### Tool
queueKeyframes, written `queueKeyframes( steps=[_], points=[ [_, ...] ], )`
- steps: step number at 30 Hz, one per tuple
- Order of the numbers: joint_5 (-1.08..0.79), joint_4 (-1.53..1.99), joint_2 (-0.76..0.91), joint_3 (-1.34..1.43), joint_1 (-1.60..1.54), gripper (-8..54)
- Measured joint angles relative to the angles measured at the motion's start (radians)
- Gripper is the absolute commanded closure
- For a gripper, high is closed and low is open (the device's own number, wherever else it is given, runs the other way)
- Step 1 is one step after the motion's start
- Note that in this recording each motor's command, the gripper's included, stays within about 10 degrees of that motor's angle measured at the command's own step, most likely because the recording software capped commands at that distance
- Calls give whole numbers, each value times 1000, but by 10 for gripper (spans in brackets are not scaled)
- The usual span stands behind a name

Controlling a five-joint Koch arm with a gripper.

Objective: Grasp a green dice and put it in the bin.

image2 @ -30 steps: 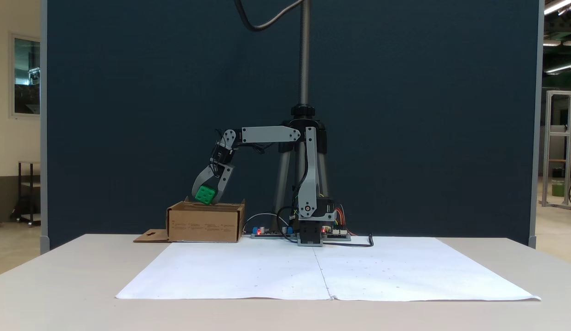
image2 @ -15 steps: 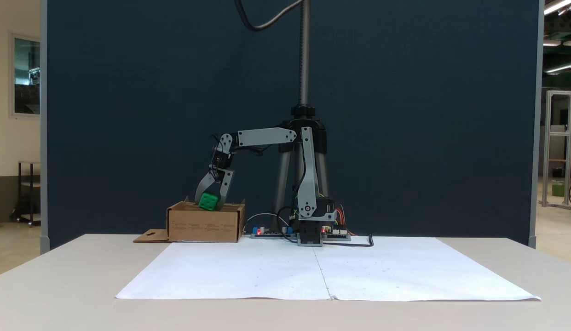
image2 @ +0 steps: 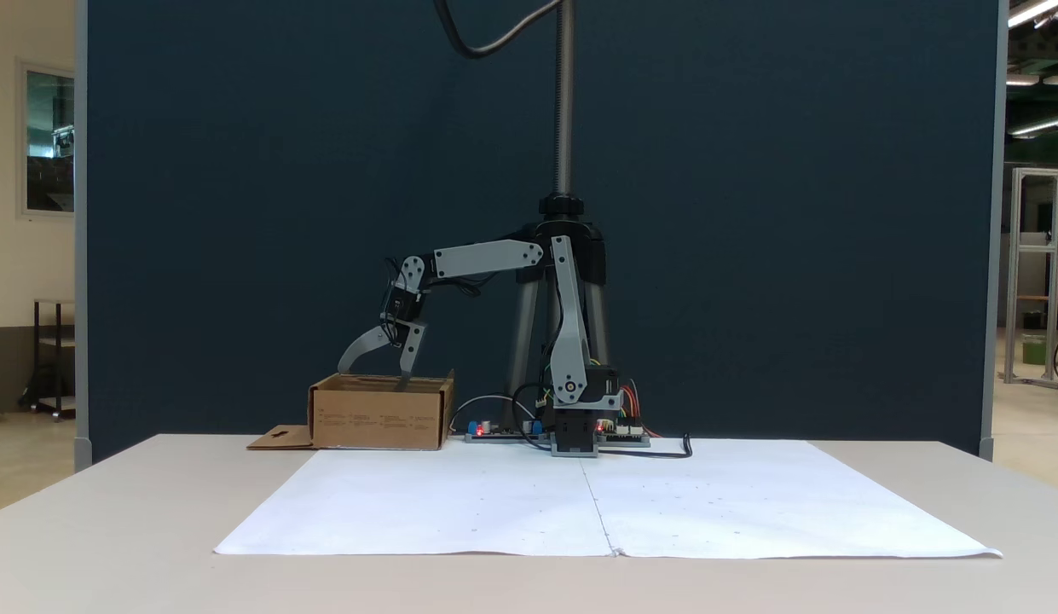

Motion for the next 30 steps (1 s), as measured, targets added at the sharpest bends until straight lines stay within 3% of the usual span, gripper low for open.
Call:
queueKeyframes(
  steps=[6, 12, 24, 30],
  points=[
    [183, -3, 29, -213, -72, 43],
    [345, -3, 147, -225, -213, 42],
    [353, -3, 235, -224, -635, 20],
    [353, -3, 347, -44, -893, 15]
  ],
)
